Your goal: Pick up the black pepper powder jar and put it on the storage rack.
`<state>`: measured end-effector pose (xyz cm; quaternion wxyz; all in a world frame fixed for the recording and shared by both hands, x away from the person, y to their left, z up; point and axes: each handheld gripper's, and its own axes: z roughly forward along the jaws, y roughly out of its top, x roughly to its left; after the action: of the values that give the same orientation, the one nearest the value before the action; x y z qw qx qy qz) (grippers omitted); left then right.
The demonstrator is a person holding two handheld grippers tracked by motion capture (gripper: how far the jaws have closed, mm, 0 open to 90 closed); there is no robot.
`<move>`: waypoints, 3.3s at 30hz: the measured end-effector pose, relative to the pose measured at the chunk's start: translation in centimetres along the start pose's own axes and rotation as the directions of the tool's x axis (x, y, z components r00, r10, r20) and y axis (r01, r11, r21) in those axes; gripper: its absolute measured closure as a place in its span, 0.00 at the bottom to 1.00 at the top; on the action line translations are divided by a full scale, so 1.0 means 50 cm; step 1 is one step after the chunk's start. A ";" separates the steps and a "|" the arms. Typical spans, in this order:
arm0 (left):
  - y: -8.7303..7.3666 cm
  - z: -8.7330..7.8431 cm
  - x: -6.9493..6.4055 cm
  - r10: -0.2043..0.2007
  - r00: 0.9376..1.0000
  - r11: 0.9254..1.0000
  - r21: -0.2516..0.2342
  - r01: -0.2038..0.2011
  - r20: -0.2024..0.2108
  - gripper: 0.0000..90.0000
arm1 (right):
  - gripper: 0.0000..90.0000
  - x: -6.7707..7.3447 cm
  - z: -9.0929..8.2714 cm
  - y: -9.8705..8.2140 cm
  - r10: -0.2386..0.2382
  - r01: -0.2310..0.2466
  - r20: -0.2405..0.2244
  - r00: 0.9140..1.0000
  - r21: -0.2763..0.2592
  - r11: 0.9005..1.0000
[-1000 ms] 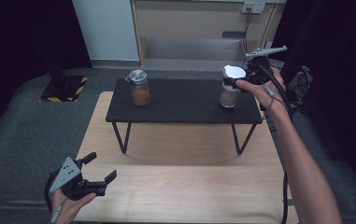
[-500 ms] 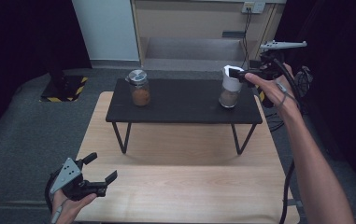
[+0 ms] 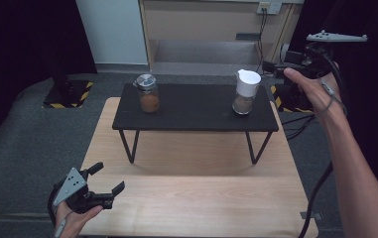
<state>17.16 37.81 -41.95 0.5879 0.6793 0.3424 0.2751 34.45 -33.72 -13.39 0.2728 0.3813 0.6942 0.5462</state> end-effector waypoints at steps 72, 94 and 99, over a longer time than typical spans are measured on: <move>0.000 0.013 -0.007 0.013 1.000 1.000 0.008 -0.013 0.027 0.00 | 0.09 0.153 -0.096 -0.544 -0.061 0.055 -0.118 0.991 -0.051 0.997; -0.002 0.011 -0.008 0.032 0.999 0.999 -0.011 -0.032 0.036 0.00 | 0.09 0.179 -0.067 -0.607 -0.105 0.109 -0.141 0.984 0.022 0.994; -0.001 0.011 -0.009 0.035 0.999 0.999 -0.013 -0.034 0.037 0.00 | 0.09 0.183 -0.063 -0.611 -0.107 0.113 -0.145 0.984 0.033 0.993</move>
<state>17.30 37.14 -42.10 0.5937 0.6864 0.3178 0.2746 19.77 -31.32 -41.77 0.2443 0.3079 0.7429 0.5418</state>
